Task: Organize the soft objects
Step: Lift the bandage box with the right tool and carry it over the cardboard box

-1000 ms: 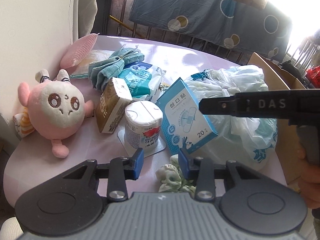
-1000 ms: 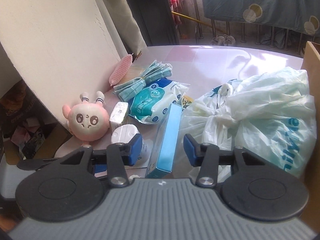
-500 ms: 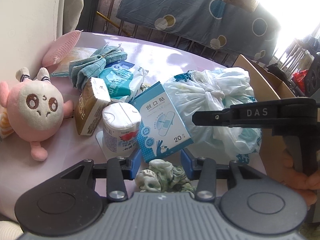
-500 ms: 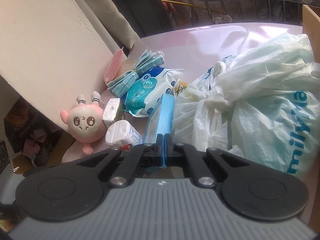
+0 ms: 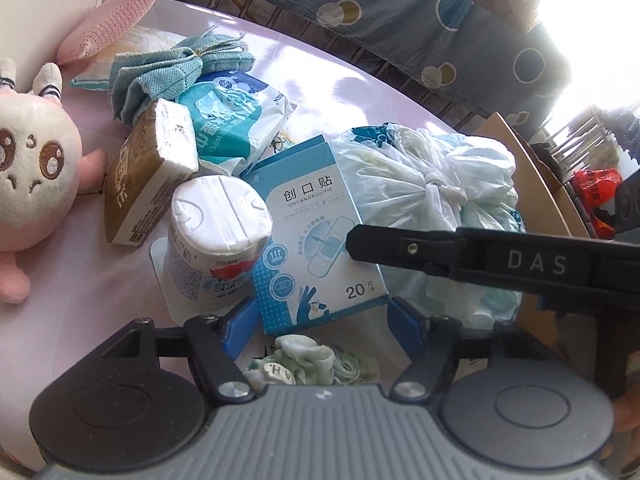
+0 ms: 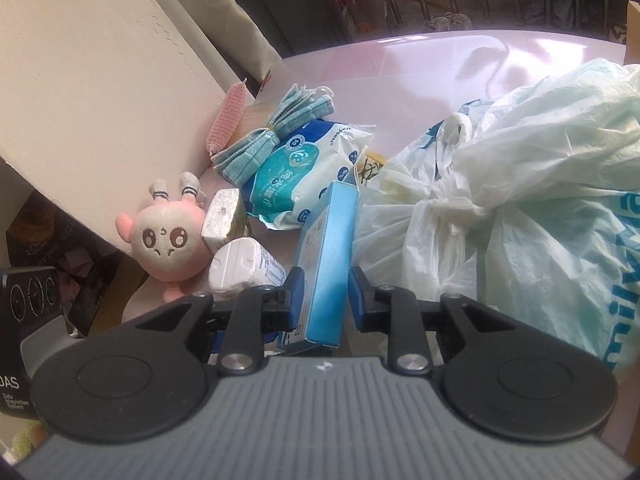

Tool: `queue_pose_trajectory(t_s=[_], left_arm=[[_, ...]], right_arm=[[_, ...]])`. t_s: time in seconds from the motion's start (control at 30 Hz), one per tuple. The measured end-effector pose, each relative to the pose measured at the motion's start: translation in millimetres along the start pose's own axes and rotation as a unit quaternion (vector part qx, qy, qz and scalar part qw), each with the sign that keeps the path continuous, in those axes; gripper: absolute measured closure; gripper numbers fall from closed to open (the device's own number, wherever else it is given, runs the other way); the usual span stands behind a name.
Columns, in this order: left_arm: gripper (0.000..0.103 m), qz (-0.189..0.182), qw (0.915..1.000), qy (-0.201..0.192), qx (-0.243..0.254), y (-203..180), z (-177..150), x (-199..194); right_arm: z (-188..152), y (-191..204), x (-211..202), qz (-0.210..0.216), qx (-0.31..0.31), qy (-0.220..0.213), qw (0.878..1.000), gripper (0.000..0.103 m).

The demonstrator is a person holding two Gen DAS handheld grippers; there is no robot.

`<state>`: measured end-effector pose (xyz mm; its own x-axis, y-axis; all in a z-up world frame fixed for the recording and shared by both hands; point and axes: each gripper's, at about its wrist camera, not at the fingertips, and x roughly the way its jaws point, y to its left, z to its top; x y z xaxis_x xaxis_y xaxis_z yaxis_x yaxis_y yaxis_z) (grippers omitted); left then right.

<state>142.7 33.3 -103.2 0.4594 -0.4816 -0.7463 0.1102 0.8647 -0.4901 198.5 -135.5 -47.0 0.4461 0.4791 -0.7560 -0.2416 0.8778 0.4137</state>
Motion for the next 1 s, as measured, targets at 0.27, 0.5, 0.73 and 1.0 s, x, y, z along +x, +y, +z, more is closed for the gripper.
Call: queue_pose_trajectory(t_s=[0.27,0.5,0.73,1.0], left_arm=[[0.016,-0.022,0.9995,0.010,-0.018,5.8,7.1,12.7],[0.015,-0.021,0.9996,0.007,-0.014,1.9,10.2,18.6],[0.016,-0.015,0.9997,-0.008,-0.019,-2.3,9.1,12.7],[0.017,-0.008,0.9993,-0.037,-0.003,-16.6,6.6,-16.2]], right_arm=[[1.8,-9.3,2.7,0.013,0.022,0.019,0.999,0.081],[2.1,-21.2,4.4,0.033,0.055,0.030,0.998,0.081],[1.4,-22.8,-1.3,0.043,0.062,0.020,0.997,0.081],[3.1,-17.9,-25.2,0.062,0.068,0.000,0.996,0.081]])
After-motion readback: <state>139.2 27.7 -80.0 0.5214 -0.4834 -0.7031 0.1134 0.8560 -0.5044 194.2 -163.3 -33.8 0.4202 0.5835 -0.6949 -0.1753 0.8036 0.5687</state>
